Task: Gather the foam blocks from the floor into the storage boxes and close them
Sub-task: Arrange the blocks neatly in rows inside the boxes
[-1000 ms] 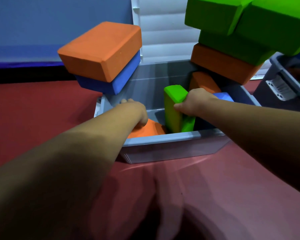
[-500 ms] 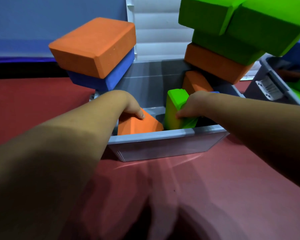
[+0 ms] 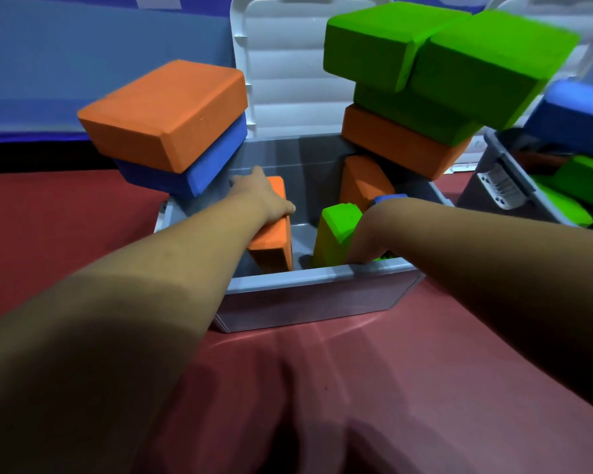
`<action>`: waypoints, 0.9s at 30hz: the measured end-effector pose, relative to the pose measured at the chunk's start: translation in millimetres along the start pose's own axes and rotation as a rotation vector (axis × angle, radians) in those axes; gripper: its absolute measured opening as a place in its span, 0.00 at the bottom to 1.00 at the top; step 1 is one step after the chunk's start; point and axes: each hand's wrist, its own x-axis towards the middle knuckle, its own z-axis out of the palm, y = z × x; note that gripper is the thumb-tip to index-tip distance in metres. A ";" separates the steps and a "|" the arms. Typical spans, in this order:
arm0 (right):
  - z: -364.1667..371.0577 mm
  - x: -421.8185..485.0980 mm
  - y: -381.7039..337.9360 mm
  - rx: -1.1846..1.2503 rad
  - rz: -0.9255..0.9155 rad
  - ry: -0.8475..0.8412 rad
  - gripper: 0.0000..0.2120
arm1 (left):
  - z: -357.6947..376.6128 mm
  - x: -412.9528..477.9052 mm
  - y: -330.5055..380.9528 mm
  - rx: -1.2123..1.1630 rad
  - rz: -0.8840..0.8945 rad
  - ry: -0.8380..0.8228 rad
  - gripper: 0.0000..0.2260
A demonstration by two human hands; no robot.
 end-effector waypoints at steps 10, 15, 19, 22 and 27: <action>1.3 -2.0 5.4 0.019 -0.108 0.041 0.13 | 22.5 7.6 36.5 -0.147 0.113 0.227 0.44; 6.4 10.0 7.6 0.061 -0.132 0.179 0.14 | 33.1 12.6 53.3 -0.279 0.030 0.290 0.43; 9.5 27.9 8.3 0.008 -0.096 0.205 0.12 | 40.9 16.9 60.7 -0.332 -0.045 0.302 0.45; 8.1 36.1 6.7 -0.042 -0.033 0.200 0.18 | 44.8 23.9 61.4 -0.403 -0.137 0.262 0.48; 11.4 31.8 19.9 0.100 0.104 0.377 0.57 | 49.7 42.9 51.4 -0.561 -0.209 0.049 0.61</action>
